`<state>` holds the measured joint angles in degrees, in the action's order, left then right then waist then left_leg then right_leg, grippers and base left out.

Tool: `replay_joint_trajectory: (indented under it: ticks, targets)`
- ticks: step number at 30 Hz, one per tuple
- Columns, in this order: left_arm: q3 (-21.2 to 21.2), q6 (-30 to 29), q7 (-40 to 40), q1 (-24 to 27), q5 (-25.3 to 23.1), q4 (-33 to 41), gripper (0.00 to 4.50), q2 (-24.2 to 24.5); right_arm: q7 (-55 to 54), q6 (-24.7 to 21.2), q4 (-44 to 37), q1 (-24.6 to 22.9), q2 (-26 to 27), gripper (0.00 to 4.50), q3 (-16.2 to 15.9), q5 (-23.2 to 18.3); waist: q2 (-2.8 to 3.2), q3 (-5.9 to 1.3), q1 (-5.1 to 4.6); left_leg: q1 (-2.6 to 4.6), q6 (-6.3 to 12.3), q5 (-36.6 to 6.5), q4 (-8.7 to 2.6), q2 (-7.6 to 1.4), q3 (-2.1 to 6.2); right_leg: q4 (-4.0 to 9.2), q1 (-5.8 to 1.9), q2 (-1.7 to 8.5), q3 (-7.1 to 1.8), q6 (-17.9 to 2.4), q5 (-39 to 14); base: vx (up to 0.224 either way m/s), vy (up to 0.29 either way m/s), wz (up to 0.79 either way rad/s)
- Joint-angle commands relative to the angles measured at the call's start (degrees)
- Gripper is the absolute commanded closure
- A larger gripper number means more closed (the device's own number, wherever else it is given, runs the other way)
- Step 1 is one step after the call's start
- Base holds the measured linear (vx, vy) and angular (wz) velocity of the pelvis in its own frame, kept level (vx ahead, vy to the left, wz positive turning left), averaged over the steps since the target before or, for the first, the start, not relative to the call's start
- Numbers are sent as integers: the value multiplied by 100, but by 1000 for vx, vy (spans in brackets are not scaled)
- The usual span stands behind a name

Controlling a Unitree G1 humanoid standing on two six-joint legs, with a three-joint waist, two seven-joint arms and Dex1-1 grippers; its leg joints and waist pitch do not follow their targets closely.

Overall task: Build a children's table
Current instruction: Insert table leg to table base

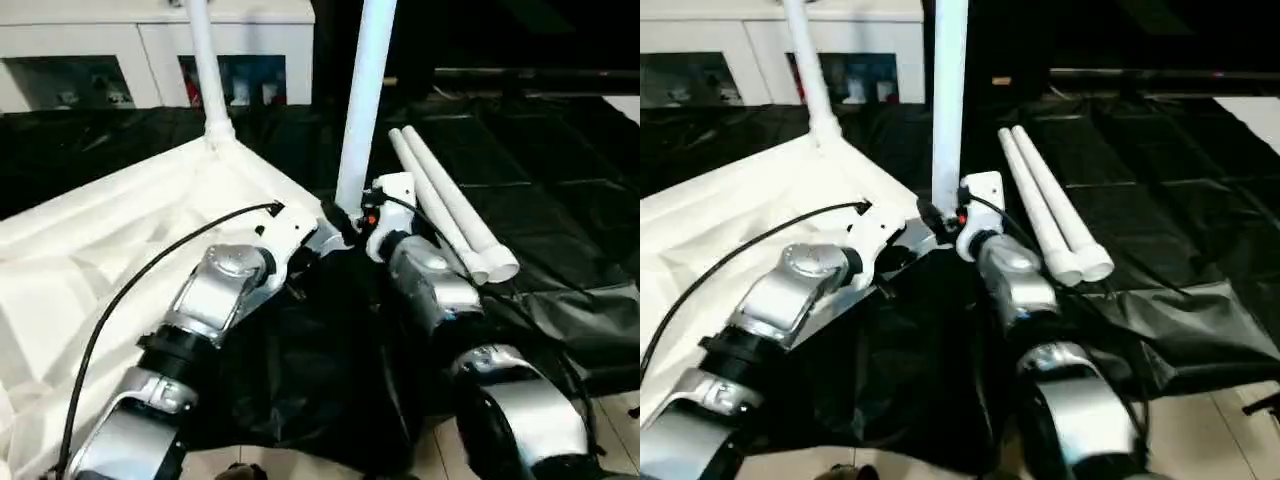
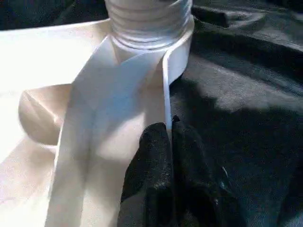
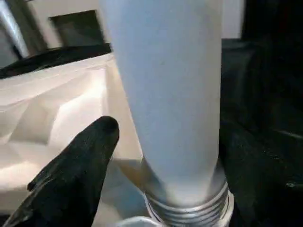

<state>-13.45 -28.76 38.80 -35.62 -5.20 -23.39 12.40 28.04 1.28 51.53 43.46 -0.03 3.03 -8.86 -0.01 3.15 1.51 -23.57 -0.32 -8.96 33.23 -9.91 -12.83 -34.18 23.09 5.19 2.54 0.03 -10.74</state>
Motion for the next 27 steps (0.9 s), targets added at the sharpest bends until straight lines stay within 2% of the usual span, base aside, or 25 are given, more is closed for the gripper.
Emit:
replay_joint_trajectory:
  ticks: [1, 4, 8, 10, 13, 14, 17, 18, 20, 21, 22, 24, 27]
  targets:
    - [-66, 487, 290, -204, 208, 513, 450, -52, 304, -249, -222, -110, -46, 55, -294, 114, 76, -471, 20, 253, 434, -723, -301, -349, 199, 230, -254, 299, -179, -1633, 401, 0, 0, 0]
    - [-104, 670, 640, -165, 301, 499, 450, 64, 673, -466, -637, -285, -367, 55, -426, 171, 76, -455, 75, 258, 430, -731, -295, -337, 197, 251, -267, 298, -178, -1628, 296, 0, 0, 0]
    - [-183, 960, 1087, -121, 395, 482, 450, 233, 1216, -716, -1086, -471, -752, 55, -582, 218, 80, -449, 124, 264, 389, -797, -293, -344, 193, 248, -248, 292, -181, -1588, 165, 0, 0, 0]
    - [-261, 1232, 1544, -53, 507, 520, 450, 405, 1827, -1015, -1593, -679, -1130, 55, -724, 130, 82, -438, 165, 269, 320, -914, -300, -353, 196, 252, -243, 293, -185, -1525, -11, 0, 0, 0]
    - [-336, 1441, 1818, -11, 547, 548, 450, 526, 2167, -1163, -1886, -800, -1387, 55, -824, 58, 96, -438, 198, 287, 231, -1053, -305, -361, 195, 262, -223, 292, -181, -1501, -163, 0, 0, 0]
    - [-373, 1474, 1950, 11, 566, 574, 450, 582, 2345, -1216, -1987, -843, -1526, 55, -861, 30, 80, -438, 202, 284, 207, -1053, -305, -365, 187, 248, -222, 288, -187, -1503, -125, 0, 0, 0]
    - [-424, 1615, 2189, 23, 586, 551, 450, 683, 2677, -1377, -2229, -927, -1838, 55, -903, -3, 79, -432, 233, 268, 211, -1077, -297, -369, 190, 251, -228, 305, -188, -1497, -208, 0, 0, 0]
    - [-424, 1617, 2192, 23, 587, 550, 450, 684, 2682, -1379, -2232, -928, -1842, 81, -903, -3, 65, -422, 233, 254, 200, -1118, -297, -363, 191, 256, -225, 310, -192, -1484, -305, 0, 0, 0]
    - [-429, 1653, 2238, 14, 585, 524, 450, 703, 2777, -1415, -2304, -952, -1911, 88, -910, -6, 62, -416, 231, 248, 154, -1203, -303, -359, 196, 270, -221, 321, -198, -1440, -501, 0, 0, 0]
    - [-451, 1783, 2402, 10, 587, 465, 450, 787, 3066, -1502, -2548, -1059, -2120, 94, -982, 10, 55, -417, 221, 245, 123, -1277, -304, -359, 205, 280, -221, 327, -200, -1410, -622, 0, 0, 0]
    - [-459, 1855, 2473, 10, 579, 425, 450, 842, 3226, -1547, -2705, -1137, -2237, 114, -1037, 11, 55, -414, 227, 252, 121, -1286, -303, -359, 206, 282, -218, 315, -198, -1387, -640, 0, 0, 0]
    - [-465, 1920, 2527, 6, 575, 385, 450, 891, 3318, -1596, -2821, -1189, -2313, 127, -1077, -9, 61, -417, 237, 249, 142, -1254, -298, -364, 205, 276, -218, 318, -202, -1377, -598, 0, 0, 0]
    - [-460, 1959, 2591, 4, 579, 359, 450, 928, 3369, -1652, -2905, -1220, -2362, 144, -1115, -56, 54, -421, 200, 238, 133, -1280, -294, -355, 210, 275, -215, 324, -197, -1423, -659, 0, 0, 0]
